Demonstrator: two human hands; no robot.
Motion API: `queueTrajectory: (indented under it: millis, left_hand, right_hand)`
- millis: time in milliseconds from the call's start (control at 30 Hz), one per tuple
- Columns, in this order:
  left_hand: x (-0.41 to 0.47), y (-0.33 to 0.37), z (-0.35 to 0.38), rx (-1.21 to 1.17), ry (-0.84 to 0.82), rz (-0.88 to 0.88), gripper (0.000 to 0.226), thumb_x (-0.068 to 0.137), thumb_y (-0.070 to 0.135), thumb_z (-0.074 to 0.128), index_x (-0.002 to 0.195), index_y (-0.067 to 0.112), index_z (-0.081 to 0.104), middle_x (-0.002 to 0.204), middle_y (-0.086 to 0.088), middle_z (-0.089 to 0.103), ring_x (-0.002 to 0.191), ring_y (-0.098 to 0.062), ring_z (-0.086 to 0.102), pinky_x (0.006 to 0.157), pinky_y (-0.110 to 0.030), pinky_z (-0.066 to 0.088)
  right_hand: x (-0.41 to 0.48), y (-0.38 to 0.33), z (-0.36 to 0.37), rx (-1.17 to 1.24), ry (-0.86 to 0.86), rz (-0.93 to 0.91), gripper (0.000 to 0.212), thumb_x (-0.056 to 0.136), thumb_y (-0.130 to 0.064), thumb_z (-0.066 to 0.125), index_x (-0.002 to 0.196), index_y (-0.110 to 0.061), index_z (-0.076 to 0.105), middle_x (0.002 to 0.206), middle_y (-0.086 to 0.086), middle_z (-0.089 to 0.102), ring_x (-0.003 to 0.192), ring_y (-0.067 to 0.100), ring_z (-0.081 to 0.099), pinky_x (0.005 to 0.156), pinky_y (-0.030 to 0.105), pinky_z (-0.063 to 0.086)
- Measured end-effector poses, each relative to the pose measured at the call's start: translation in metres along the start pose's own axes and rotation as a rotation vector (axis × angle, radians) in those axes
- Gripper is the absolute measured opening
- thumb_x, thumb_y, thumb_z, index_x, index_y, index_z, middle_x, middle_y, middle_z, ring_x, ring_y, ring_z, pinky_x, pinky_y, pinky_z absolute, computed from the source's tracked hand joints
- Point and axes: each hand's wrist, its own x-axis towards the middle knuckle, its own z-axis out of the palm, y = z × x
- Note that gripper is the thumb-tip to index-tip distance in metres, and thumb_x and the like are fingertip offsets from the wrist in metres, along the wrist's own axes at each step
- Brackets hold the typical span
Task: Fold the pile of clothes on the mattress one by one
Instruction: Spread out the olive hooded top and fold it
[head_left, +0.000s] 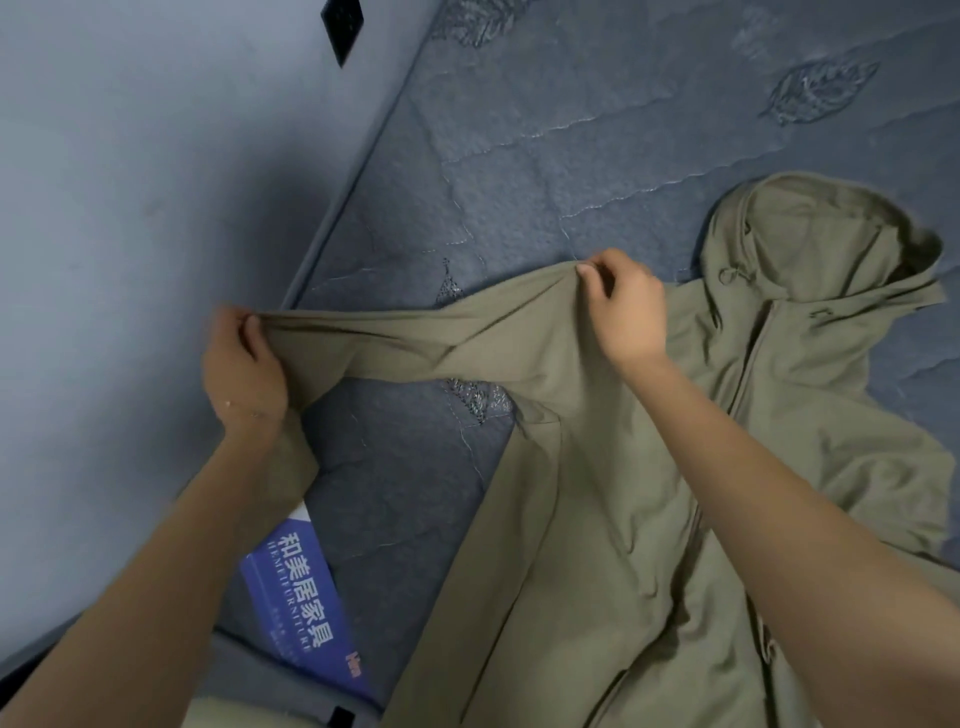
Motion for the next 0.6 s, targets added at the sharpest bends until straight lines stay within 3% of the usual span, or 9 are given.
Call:
queueTrajectory:
  millis: [133, 267, 400, 533, 600]
  left_hand:
    - [0.016, -0.016, -0.013, 0.028, -0.006, -0.024, 0.023, 0.101, 0.018, 0.039, 0.104, 0.002, 0.055, 0.101, -0.021, 0.061, 0.092, -0.033, 0.055, 0.072, -0.028, 0.032]
    - [0.019, -0.026, -0.013, 0.003, -0.182, 0.022, 0.027, 0.100, 0.020, 0.046, 0.115, 0.001, 0.058, 0.111, -0.021, 0.063, 0.104, -0.035, 0.057, 0.087, -0.037, 0.044]
    - [0.010, -0.031, -0.014, 0.091, -0.228, 0.078, 0.043, 0.098, 0.026, 0.052, 0.137, 0.007, 0.047, 0.136, -0.018, 0.048, 0.125, -0.033, 0.044, 0.107, -0.046, 0.035]
    - [-0.001, -0.042, -0.019, 0.130, -0.149, 0.100, 0.048, 0.092, 0.035, 0.061, 0.128, 0.004, 0.049, 0.128, -0.019, 0.049, 0.118, -0.034, 0.046, 0.101, -0.045, 0.037]
    - [-0.012, -0.052, -0.021, 0.060, -0.099, -0.008, 0.046, 0.094, 0.038, 0.056, 0.121, 0.003, 0.049, 0.120, -0.019, 0.052, 0.111, -0.033, 0.050, 0.095, -0.044, 0.040]
  right_hand:
    - [0.007, -0.007, 0.012, -0.169, 0.034, 0.026, 0.023, 0.097, -0.031, 0.052, 0.102, -0.013, 0.066, 0.106, 0.011, 0.062, 0.107, 0.033, 0.049, 0.089, 0.039, 0.032]
    - [0.003, -0.013, 0.028, -0.272, -0.117, 0.069, 0.037, 0.092, -0.033, 0.059, 0.127, -0.020, 0.056, 0.128, 0.011, 0.046, 0.124, 0.032, 0.035, 0.105, 0.041, 0.024]
    - [-0.013, -0.031, 0.043, -0.326, -0.163, -0.150, 0.061, 0.089, -0.039, 0.062, 0.143, -0.022, 0.041, 0.148, 0.010, 0.034, 0.142, 0.031, 0.021, 0.118, 0.047, 0.007]
    - [-0.027, -0.041, 0.062, -0.382, -0.267, -0.231, 0.061, 0.092, -0.042, 0.056, 0.146, -0.021, 0.037, 0.154, 0.005, 0.030, 0.147, 0.027, 0.012, 0.117, 0.047, -0.004]
    - [-0.030, -0.042, 0.069, -0.387, -0.288, -0.226, 0.059, 0.095, -0.041, 0.052, 0.147, -0.021, 0.036, 0.154, 0.004, 0.031, 0.147, 0.025, 0.012, 0.118, 0.045, -0.005]
